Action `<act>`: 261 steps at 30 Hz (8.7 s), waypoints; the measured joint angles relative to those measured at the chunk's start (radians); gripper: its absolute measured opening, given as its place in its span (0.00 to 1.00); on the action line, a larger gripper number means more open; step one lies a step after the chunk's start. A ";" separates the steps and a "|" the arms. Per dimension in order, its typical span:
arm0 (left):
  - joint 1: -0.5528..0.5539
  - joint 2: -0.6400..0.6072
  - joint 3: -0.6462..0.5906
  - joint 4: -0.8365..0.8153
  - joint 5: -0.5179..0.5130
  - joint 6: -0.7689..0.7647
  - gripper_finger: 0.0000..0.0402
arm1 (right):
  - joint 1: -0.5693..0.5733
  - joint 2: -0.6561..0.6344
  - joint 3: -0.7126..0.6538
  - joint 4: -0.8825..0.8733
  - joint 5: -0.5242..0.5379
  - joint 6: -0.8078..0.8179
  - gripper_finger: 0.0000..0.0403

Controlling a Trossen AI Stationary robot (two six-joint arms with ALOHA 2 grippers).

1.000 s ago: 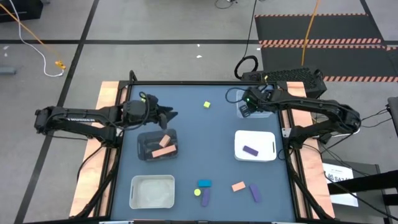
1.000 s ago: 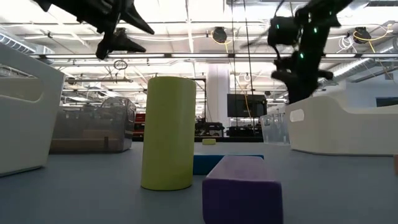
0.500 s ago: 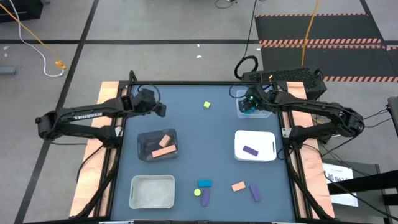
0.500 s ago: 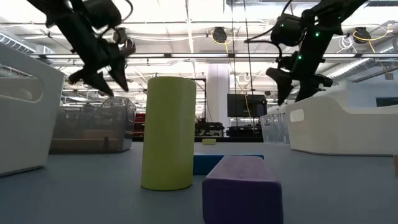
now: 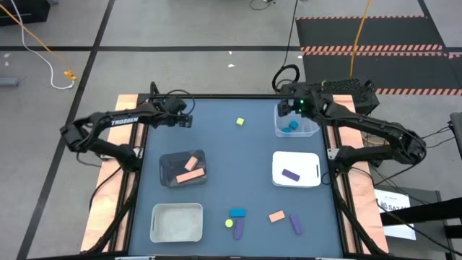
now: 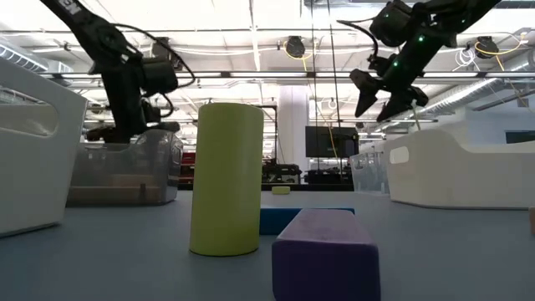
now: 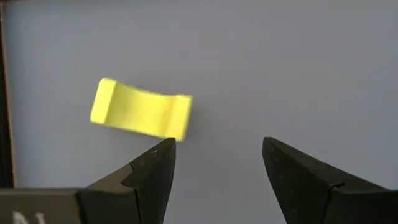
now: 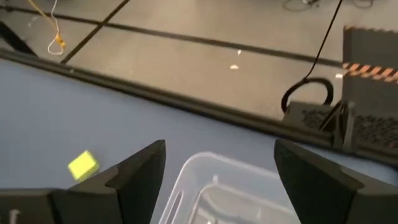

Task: Sort & place blocks by color
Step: Put the top left yellow block into the gray bin, then put the top yellow block into the gray bin

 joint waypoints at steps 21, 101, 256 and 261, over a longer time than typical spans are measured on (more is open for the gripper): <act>0.100 0.128 0.000 0.094 0.009 0.104 0.48 | -0.072 0.001 0.000 0.039 0.000 -0.038 0.70; -1.354 -0.343 0.000 0.085 0.558 -1.215 0.09 | 0.368 0.045 -0.194 0.822 -0.488 -0.105 0.69; -0.575 -0.141 0.000 1.033 0.253 -0.143 0.46 | 0.646 0.456 0.516 0.348 -0.020 -0.720 0.30; -0.559 -0.126 0.000 1.032 0.253 -0.171 0.46 | 0.649 0.467 0.517 0.305 -0.021 -0.718 0.30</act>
